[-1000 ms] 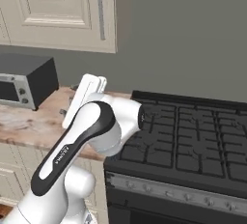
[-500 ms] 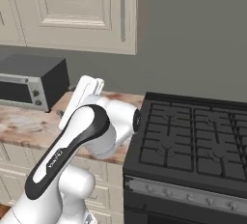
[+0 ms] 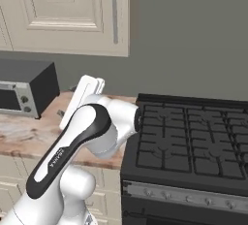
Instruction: Retrieve the wine glasses from the counter and place one next to each plate.
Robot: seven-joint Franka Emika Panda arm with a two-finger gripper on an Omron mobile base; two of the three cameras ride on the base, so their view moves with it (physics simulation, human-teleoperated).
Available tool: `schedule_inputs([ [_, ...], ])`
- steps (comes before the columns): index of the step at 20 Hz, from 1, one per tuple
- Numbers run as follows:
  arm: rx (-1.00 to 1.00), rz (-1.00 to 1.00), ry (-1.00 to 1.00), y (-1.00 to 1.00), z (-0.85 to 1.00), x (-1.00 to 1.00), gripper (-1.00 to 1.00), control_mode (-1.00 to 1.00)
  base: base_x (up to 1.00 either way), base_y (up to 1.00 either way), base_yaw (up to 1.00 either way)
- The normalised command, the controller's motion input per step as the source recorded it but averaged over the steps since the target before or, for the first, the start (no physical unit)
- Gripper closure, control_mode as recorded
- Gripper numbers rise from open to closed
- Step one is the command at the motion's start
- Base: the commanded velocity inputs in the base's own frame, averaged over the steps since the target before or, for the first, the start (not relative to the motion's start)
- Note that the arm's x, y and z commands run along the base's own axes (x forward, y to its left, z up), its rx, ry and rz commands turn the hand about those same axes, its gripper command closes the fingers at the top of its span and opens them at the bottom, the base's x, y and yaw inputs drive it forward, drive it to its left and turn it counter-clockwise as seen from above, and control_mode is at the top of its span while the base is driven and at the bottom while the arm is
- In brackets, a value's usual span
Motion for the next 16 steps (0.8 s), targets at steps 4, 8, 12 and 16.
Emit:
schedule_inputs([
  [4, 0.0, 0.0, 0.0, 0.0, 0.0, 0.0, -1.0, 1.0, 0.6, 0.22, 0.0],
  [8, 0.0, 0.0, 0.0, 0.0, 0.0, 0.0, -1.0, 1.0, 0.08, 0.0, 0.11],
  [12, 0.0, 0.0, 0.0, 0.0, 0.0, 0.0, -1.0, 1.0, 0.06, 0.0, 0.23],
  [16, 0.0, 0.0, 0.0, 0.0, 0.0, 0.0, -1.0, 1.0, 0.0, -0.01, 0.31],
])
